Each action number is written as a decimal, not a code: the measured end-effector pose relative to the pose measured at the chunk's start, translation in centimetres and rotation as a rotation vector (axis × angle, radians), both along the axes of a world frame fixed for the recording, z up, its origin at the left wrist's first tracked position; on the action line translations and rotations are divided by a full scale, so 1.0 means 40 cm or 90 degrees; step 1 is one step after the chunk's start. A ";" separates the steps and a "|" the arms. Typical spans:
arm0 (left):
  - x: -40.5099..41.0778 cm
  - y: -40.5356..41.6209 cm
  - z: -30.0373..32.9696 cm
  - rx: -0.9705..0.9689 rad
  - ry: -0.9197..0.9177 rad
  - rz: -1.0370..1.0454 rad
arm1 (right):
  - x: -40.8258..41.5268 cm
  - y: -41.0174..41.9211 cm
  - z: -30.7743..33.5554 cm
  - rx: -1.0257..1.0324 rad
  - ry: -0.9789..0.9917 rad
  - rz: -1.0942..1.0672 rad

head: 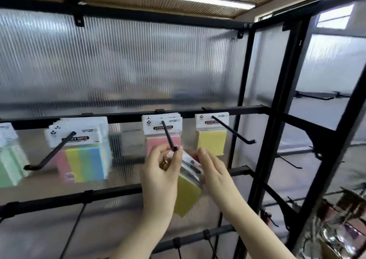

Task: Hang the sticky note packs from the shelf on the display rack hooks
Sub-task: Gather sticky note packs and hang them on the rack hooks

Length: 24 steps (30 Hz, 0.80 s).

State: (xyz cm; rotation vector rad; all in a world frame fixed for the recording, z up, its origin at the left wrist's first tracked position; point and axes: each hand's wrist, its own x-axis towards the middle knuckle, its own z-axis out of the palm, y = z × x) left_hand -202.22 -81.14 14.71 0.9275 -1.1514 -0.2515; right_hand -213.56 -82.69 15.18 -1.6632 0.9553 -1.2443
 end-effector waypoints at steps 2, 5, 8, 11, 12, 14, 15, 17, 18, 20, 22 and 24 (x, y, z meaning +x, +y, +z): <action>-0.035 0.005 0.003 0.006 0.011 -0.005 | -0.043 0.018 -0.002 0.016 0.021 0.026; -0.084 0.017 0.014 0.008 0.015 -0.012 | -0.108 0.042 0.002 -0.018 0.004 0.023; -0.130 0.036 0.029 -0.017 0.024 -0.038 | -0.170 0.065 0.026 -0.050 -0.049 0.032; -0.164 0.052 0.052 -0.044 0.025 -0.053 | -0.215 0.075 0.055 -0.102 -0.096 0.020; -0.171 0.056 0.061 -0.044 0.029 -0.070 | -0.223 0.075 0.063 -0.119 -0.119 0.007; -0.184 0.058 0.080 -0.021 0.018 -0.107 | -0.234 0.070 0.074 -0.145 -0.177 -0.019; -0.188 0.058 0.088 -0.004 0.005 -0.119 | -0.236 0.068 0.080 -0.153 -0.201 -0.024; -0.196 0.054 0.098 0.016 -0.007 -0.137 | -0.241 0.060 0.089 -0.155 -0.228 -0.019; -0.199 0.050 0.101 0.020 -0.010 -0.141 | -0.243 0.055 0.093 -0.151 -0.228 -0.017; -0.202 0.041 0.103 0.029 -0.026 -0.138 | -0.245 0.045 0.097 -0.143 -0.215 -0.023; -0.206 0.034 0.102 0.044 -0.046 -0.141 | -0.247 0.034 0.097 -0.135 -0.209 -0.032; -0.207 0.027 0.097 0.052 -0.065 -0.143 | -0.251 0.023 0.091 -0.135 -0.210 -0.029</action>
